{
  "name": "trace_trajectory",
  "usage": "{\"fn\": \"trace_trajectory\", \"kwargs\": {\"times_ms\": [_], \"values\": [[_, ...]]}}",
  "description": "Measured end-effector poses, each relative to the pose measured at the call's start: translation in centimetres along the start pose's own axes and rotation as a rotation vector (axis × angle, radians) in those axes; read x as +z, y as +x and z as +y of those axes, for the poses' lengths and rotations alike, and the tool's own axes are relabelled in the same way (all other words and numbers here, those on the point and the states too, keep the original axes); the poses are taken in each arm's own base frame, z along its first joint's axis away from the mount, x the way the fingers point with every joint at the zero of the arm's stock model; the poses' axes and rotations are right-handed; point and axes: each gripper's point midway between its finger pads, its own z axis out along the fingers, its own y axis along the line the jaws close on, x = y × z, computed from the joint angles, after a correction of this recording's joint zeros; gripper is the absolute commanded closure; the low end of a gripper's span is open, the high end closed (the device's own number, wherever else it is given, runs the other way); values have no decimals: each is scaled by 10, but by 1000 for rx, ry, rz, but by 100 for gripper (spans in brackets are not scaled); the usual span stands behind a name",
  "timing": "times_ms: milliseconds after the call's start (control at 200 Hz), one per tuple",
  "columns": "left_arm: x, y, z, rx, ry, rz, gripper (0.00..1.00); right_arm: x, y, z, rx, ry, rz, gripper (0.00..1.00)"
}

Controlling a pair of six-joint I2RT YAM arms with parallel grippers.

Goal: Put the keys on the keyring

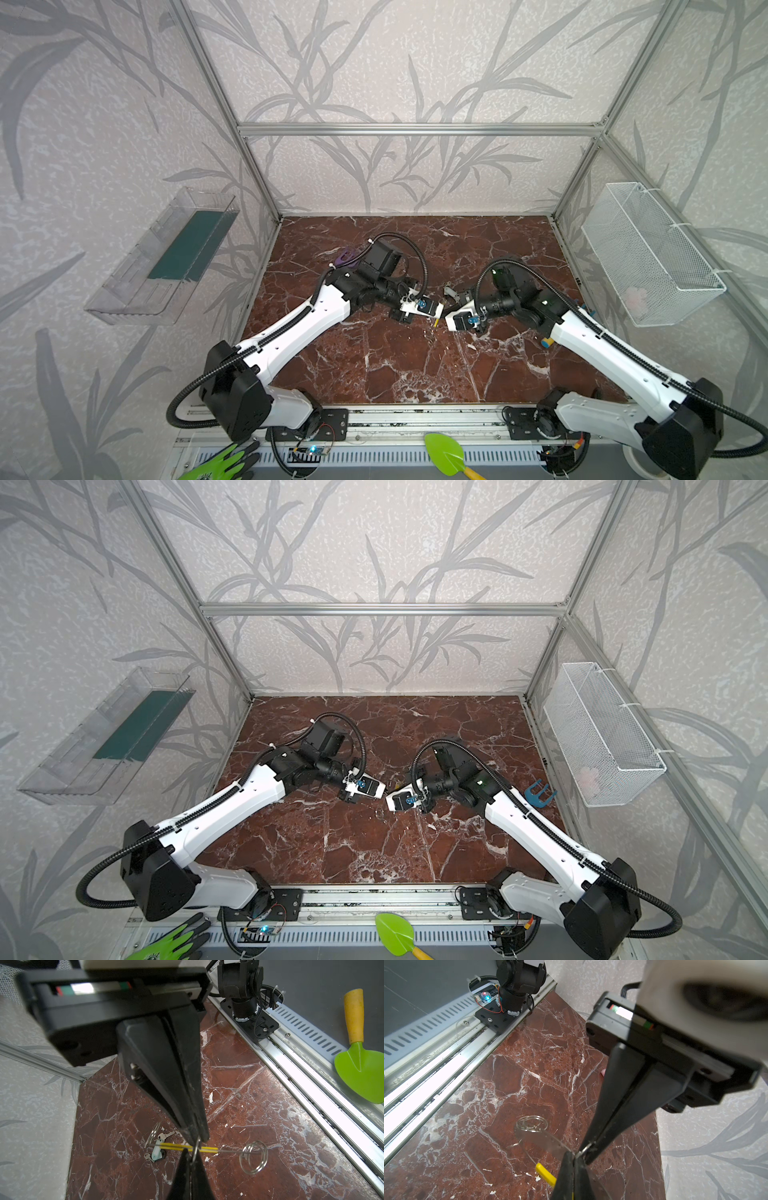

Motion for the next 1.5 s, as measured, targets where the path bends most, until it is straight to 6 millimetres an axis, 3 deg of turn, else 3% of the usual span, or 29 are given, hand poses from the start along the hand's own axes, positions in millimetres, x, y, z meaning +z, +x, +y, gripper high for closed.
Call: {"fn": "trace_trajectory", "kwargs": {"times_ms": [360,730,1135,1354,1499], "values": [[-3,-5,10,23,-43,-11,100,-6,1,-7,32,93,-1,72],[-7,-8,24,63,-104,-4,100,-14,5,-21,128,168,-34,65],[-8,-18,26,93,-114,-36,100,-21,13,-32,209,221,-54,67],[-8,-19,25,93,-111,-39,100,-21,10,-33,196,220,-68,82],[-8,-19,25,93,-110,-40,100,-23,7,-31,172,218,-83,85]]}}
